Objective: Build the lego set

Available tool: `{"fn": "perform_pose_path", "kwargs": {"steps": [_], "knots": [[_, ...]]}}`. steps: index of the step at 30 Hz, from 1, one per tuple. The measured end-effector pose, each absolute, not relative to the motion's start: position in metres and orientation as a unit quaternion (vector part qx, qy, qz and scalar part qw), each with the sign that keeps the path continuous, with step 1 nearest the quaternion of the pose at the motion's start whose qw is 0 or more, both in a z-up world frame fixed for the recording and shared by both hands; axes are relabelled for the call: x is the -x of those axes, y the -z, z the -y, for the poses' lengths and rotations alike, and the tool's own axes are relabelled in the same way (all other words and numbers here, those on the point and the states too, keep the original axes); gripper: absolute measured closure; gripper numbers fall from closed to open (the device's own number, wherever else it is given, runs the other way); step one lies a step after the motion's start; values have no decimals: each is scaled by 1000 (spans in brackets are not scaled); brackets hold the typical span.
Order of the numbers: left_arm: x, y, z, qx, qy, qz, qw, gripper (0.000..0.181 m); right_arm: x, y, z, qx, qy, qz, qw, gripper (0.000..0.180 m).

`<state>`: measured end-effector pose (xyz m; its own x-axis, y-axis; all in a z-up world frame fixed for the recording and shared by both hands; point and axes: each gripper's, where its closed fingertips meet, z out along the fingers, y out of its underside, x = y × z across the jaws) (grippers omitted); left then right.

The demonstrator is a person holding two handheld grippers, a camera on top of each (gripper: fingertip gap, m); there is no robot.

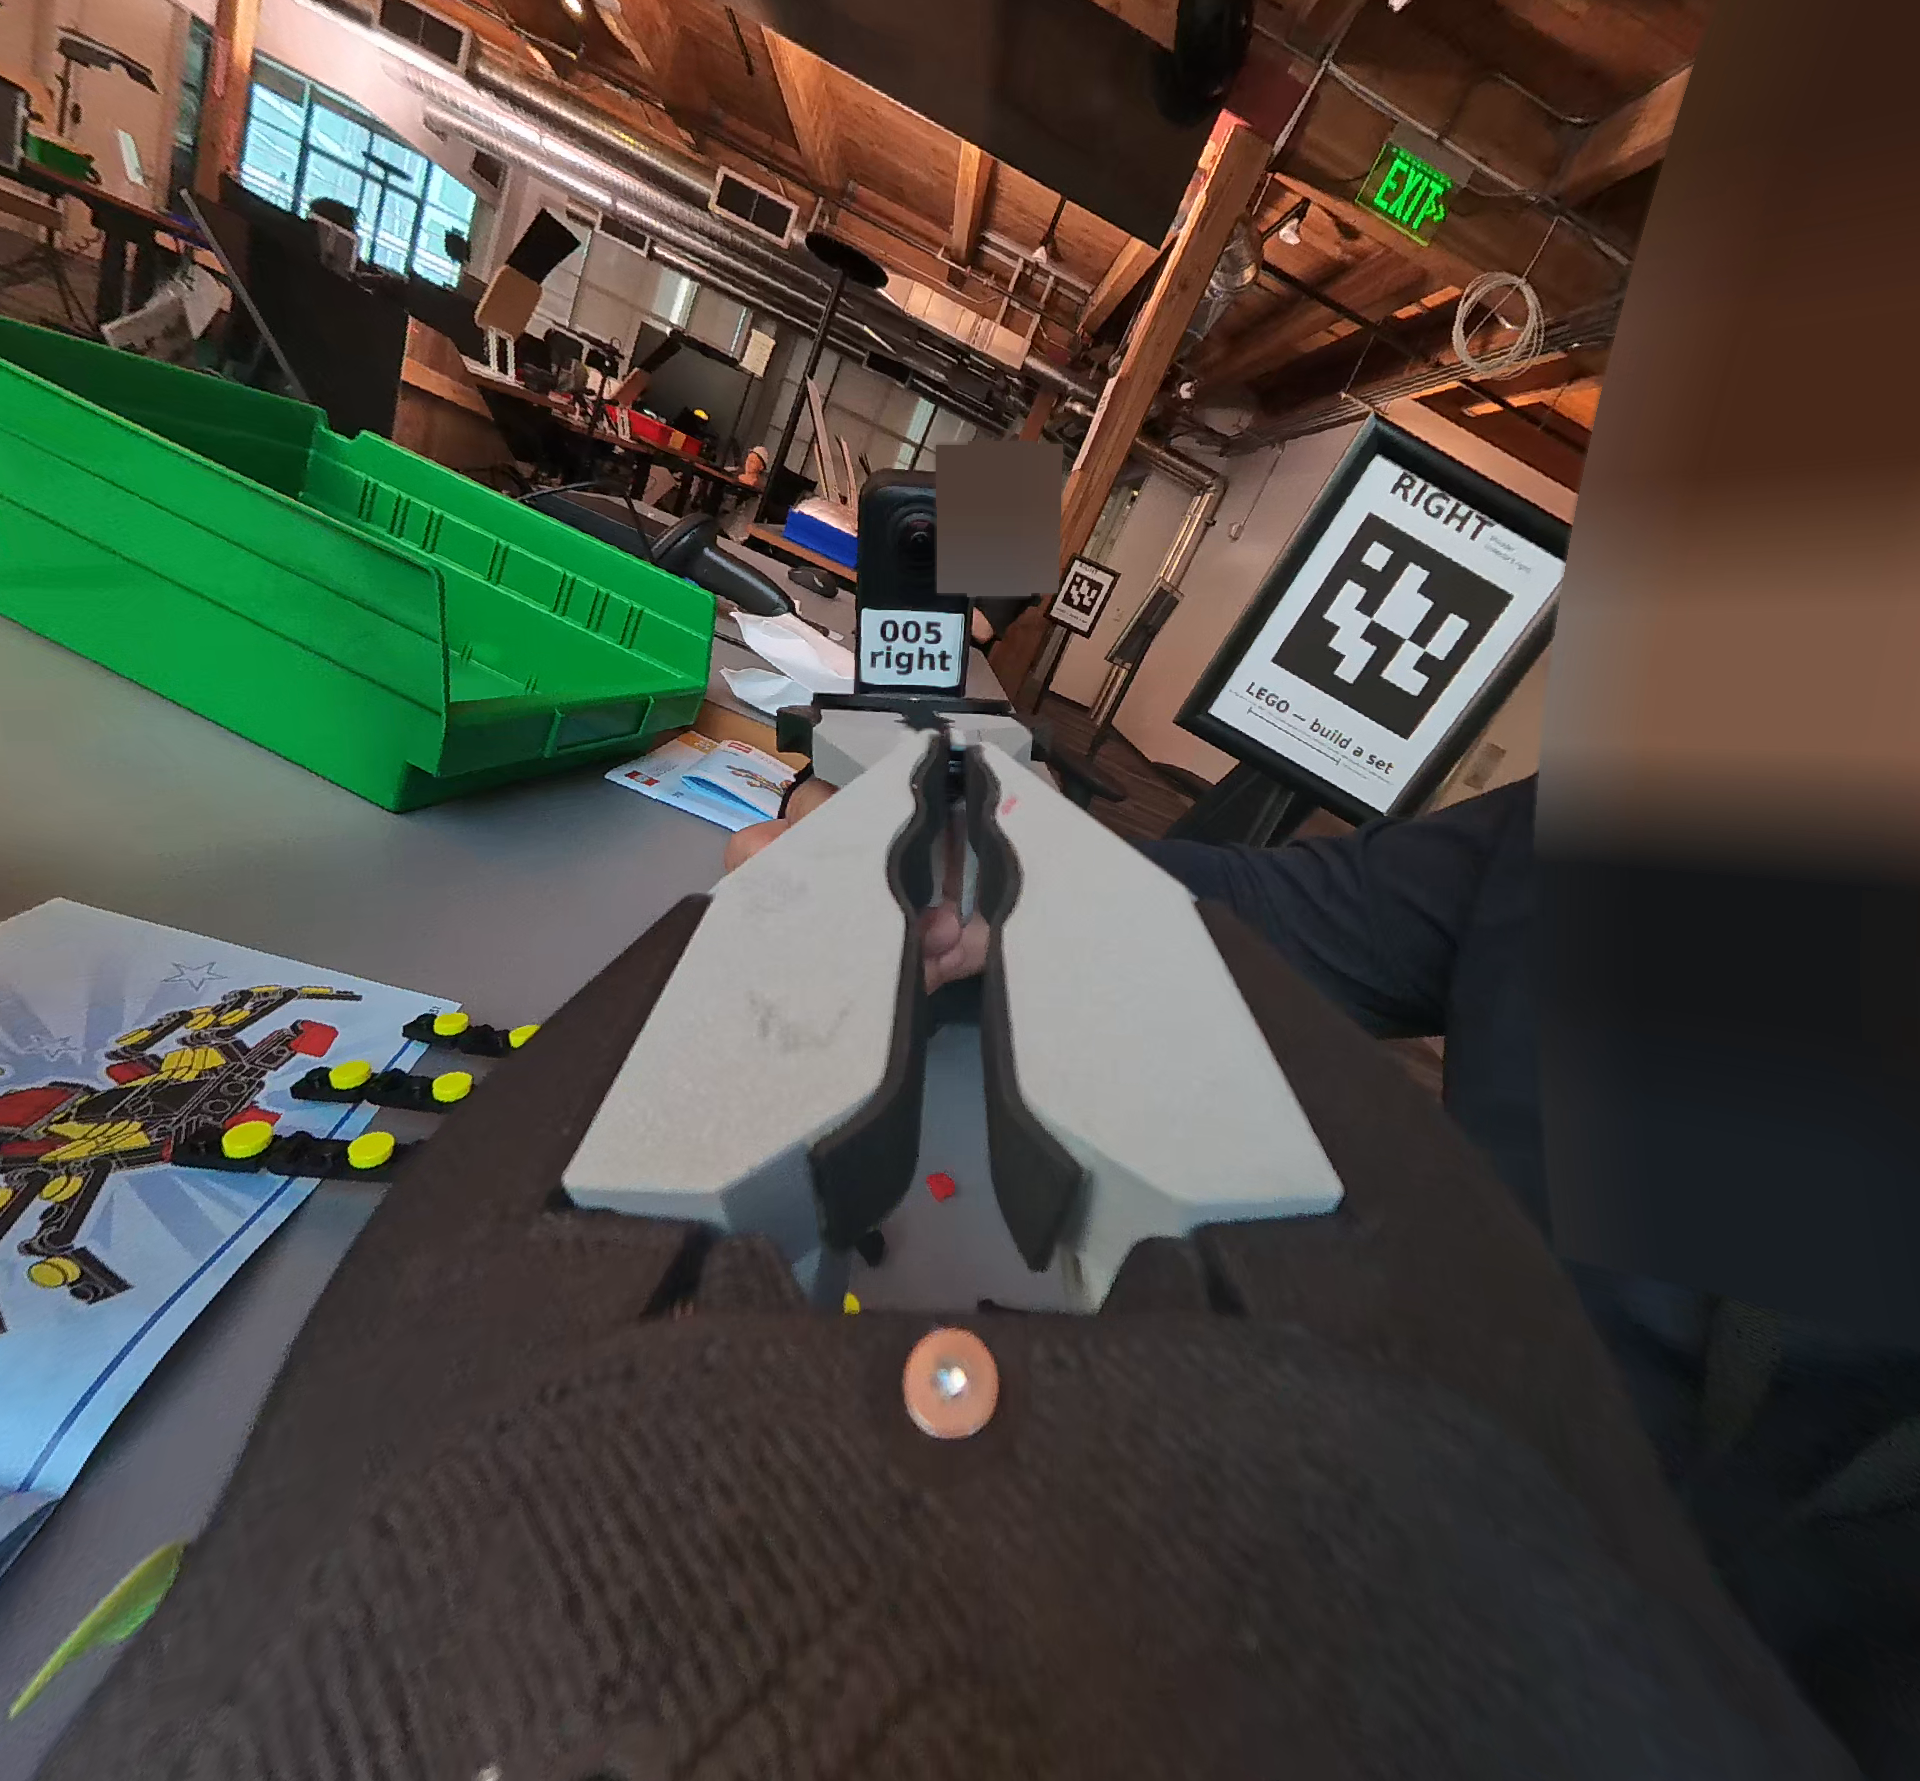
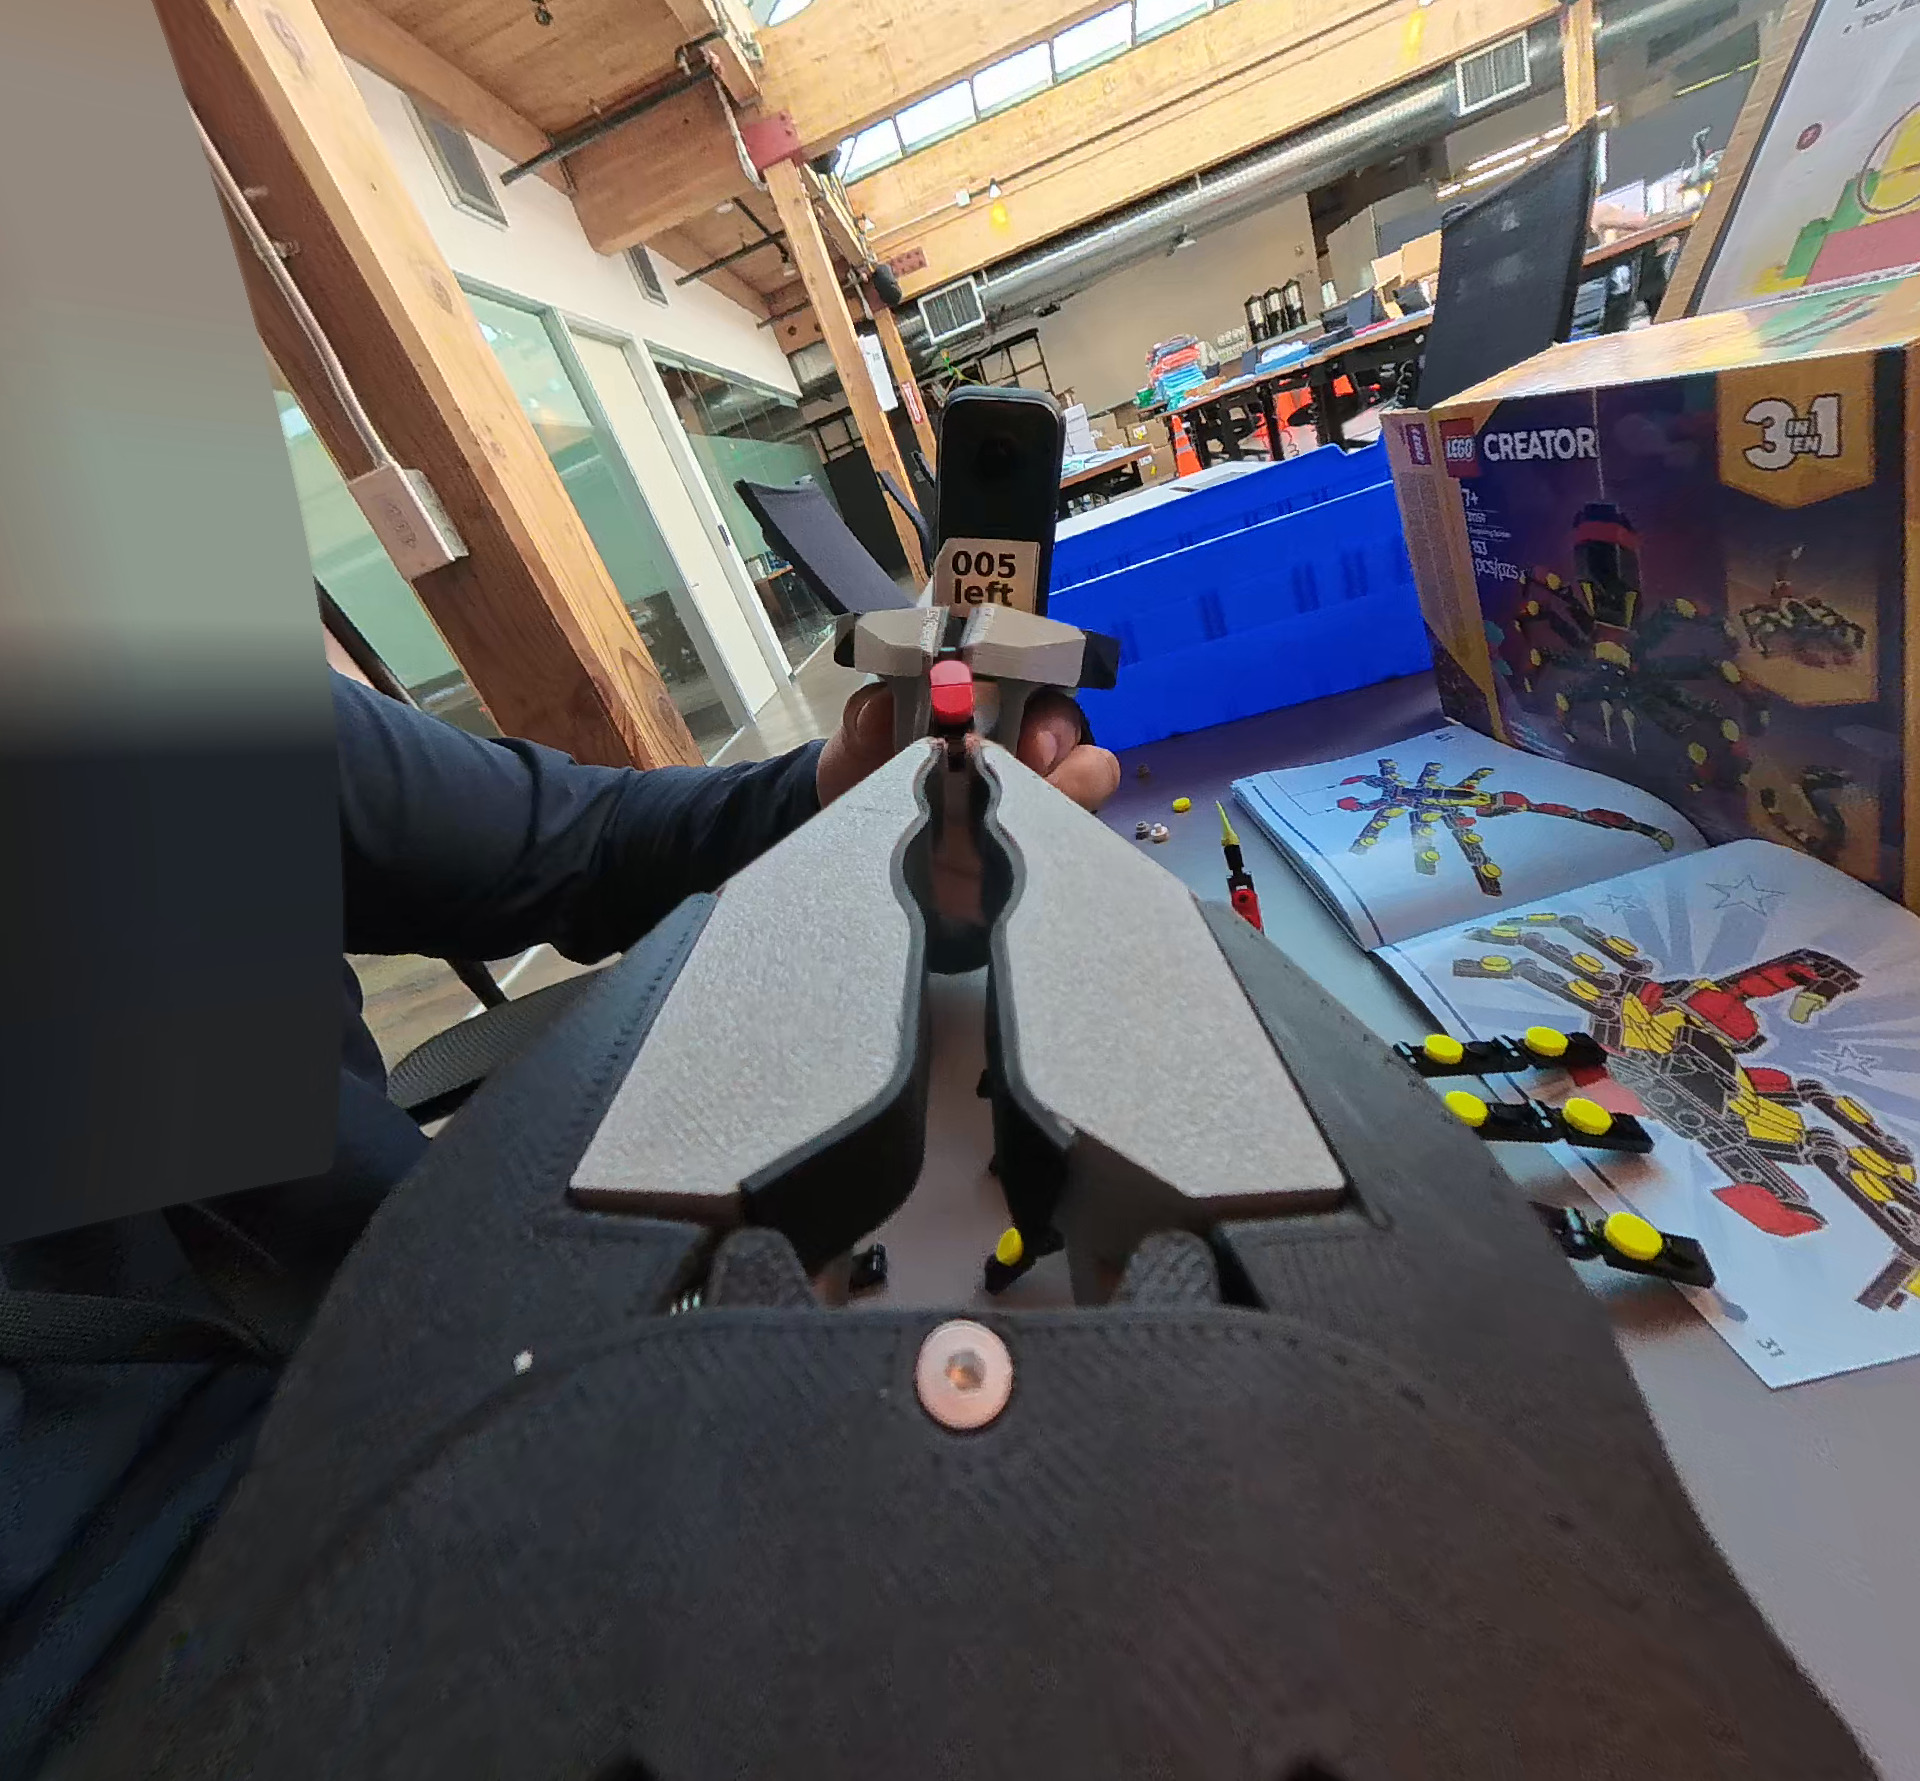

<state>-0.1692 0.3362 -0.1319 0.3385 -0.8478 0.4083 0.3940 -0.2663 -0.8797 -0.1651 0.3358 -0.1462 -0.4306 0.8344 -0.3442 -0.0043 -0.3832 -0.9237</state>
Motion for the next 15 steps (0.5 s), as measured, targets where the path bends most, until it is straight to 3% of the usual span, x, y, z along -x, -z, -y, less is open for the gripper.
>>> {"fn": "perform_pose_path", "kwargs": {"steps": [15], "knots": [[168,135,-336,594,528,-210,570,181,163,149,-336,438,-629,531,362,180]]}}
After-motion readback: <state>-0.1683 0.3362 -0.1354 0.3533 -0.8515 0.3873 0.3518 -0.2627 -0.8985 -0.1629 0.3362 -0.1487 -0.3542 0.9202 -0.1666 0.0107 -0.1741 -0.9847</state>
